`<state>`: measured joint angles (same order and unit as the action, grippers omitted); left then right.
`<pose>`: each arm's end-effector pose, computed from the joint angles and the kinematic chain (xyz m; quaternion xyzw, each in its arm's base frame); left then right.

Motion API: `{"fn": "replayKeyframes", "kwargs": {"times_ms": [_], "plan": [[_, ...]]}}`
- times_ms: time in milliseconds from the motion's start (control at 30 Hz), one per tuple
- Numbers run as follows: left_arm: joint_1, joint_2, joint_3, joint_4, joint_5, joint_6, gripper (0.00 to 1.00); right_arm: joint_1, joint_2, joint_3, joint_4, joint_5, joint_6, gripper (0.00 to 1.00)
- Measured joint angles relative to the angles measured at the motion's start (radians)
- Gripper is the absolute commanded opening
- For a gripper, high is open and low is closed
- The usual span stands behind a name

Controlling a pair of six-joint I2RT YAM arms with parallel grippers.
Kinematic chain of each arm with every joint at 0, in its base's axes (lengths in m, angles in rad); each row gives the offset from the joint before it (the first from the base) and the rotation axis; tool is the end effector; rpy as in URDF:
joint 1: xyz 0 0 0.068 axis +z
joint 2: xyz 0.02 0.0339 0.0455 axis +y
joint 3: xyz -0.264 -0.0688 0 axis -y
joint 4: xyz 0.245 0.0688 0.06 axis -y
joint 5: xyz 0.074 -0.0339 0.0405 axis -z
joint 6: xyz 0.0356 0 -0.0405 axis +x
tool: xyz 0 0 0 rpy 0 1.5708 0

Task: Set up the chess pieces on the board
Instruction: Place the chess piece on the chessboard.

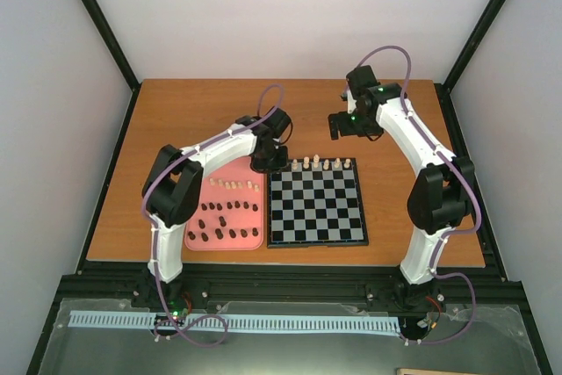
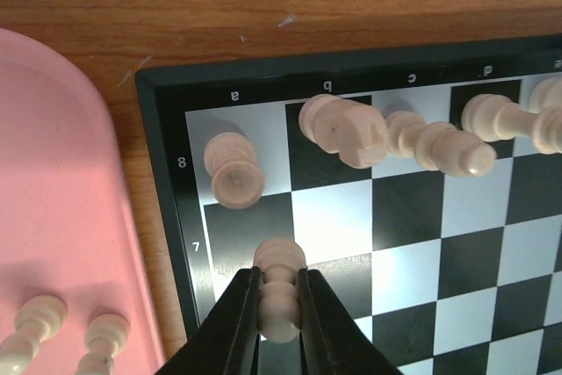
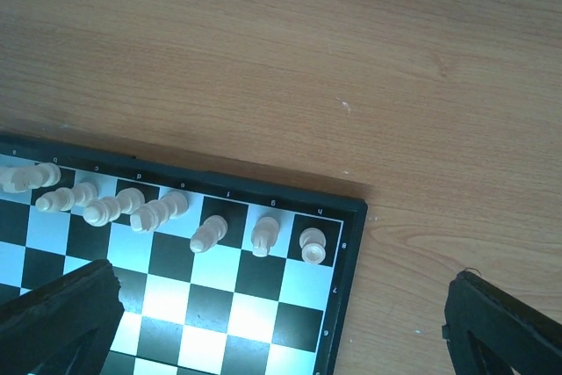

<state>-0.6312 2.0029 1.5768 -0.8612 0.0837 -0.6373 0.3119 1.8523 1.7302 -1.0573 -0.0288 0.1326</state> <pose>0.3285 -0.2438 0.2015 0.0029 0.9891 -0.1170 0.0892 0.3667 0.1193 0.2955 -0.0906 0.9766 0.0566 0.1865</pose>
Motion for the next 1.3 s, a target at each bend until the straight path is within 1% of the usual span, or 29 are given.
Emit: {"fn": "replayKeyframes", "kwargs": {"times_ms": [667, 800, 900, 1100, 1233, 1300], "plan": [[0.0, 0.069, 0.01, -0.021, 0.008, -0.016, 0.15, -0.022, -0.007, -0.025, 0.016, -0.04, -0.002, 1.0], [0.0, 0.07, 0.01, -0.021, -0.003, -0.02, 0.22, -0.022, -0.007, -0.032, 0.018, -0.043, -0.003, 1.0], [0.0, 0.07, 0.01, -0.021, -0.009, -0.023, 0.25, -0.023, -0.007, -0.034, 0.019, -0.048, -0.005, 1.0], [0.0, 0.07, 0.01, -0.021, -0.01, -0.022, 0.26, -0.024, -0.007, -0.034, 0.019, -0.055, -0.005, 1.0], [0.0, 0.07, 0.01, -0.024, -0.013, -0.021, 0.3, -0.024, -0.007, -0.034, 0.019, -0.055, -0.005, 1.0], [0.0, 0.068, 0.01, -0.029, -0.018, -0.021, 0.35, -0.024, -0.008, -0.034, 0.019, -0.055, -0.005, 1.0]]}}
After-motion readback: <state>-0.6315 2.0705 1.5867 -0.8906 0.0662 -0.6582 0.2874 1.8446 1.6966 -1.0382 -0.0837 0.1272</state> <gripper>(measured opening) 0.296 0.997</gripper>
